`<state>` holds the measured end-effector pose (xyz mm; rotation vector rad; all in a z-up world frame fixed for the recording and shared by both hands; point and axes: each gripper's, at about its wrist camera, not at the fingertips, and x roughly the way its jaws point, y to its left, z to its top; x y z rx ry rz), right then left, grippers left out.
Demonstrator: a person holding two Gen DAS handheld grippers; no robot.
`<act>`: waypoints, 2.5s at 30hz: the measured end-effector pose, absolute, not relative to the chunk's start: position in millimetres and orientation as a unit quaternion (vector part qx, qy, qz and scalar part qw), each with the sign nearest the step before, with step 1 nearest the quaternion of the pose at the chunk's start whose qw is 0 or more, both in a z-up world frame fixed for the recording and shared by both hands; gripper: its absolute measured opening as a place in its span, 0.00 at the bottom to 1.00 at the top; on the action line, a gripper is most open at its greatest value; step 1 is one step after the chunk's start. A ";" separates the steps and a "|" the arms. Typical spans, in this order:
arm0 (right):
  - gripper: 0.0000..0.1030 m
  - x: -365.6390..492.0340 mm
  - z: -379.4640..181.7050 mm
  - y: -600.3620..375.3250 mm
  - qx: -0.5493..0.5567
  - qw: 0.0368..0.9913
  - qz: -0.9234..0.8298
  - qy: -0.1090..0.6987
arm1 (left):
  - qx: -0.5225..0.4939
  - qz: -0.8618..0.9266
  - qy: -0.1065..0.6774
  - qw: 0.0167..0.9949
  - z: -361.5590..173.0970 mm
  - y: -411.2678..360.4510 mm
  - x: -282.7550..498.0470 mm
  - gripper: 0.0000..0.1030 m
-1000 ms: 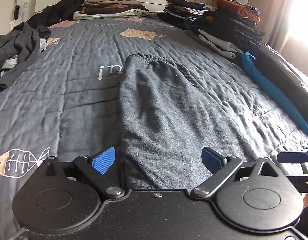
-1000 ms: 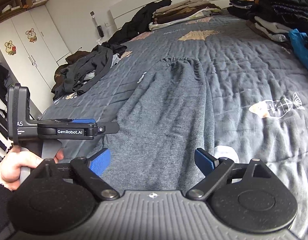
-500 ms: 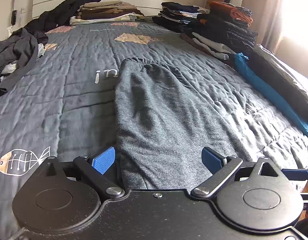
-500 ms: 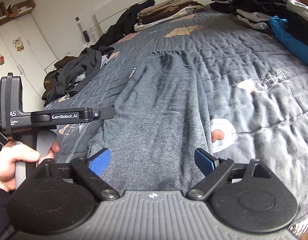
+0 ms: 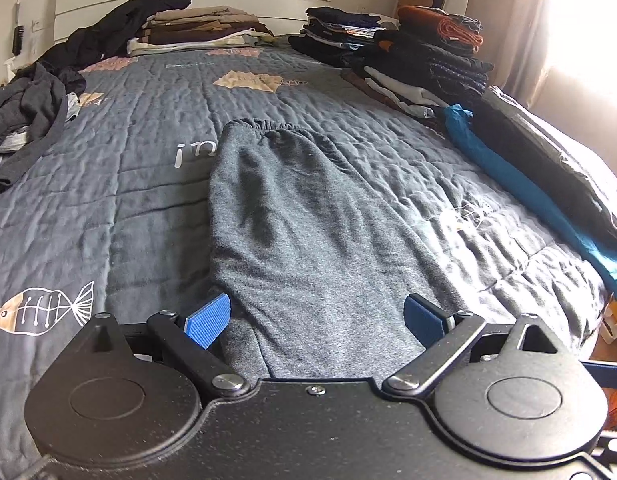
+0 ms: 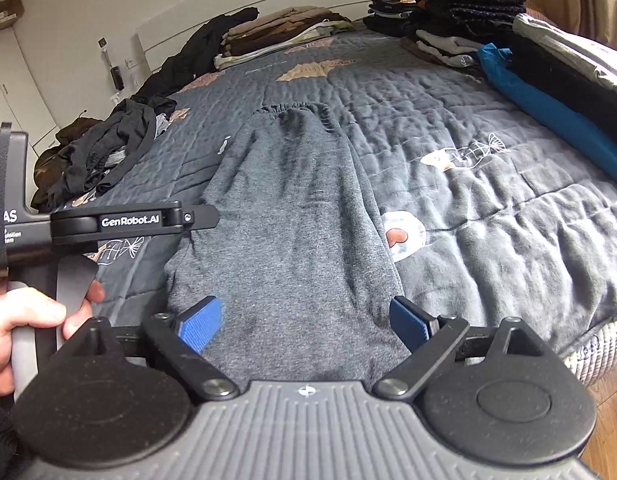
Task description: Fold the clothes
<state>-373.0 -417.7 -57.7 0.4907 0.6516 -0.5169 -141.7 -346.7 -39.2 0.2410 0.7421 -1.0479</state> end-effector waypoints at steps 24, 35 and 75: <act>0.88 -404.8 71.5 -358.5 0.257 0.898 -0.273 0.231 | 0.234 -0.570 0.129 0.777 161.3 -318.9 -155.9 0.98; 0.88 -366.9 35.4 -353.2 0.259 0.887 -0.233 0.302 | 0.242 -0.562 0.181 0.770 84.4 -336.2 -131.0 0.99; 0.88 -298.6 -15.8 -315.2 0.297 0.842 -0.295 0.341 | 0.131 -0.623 0.361 0.681 -32.9 -379.3 55.8 0.98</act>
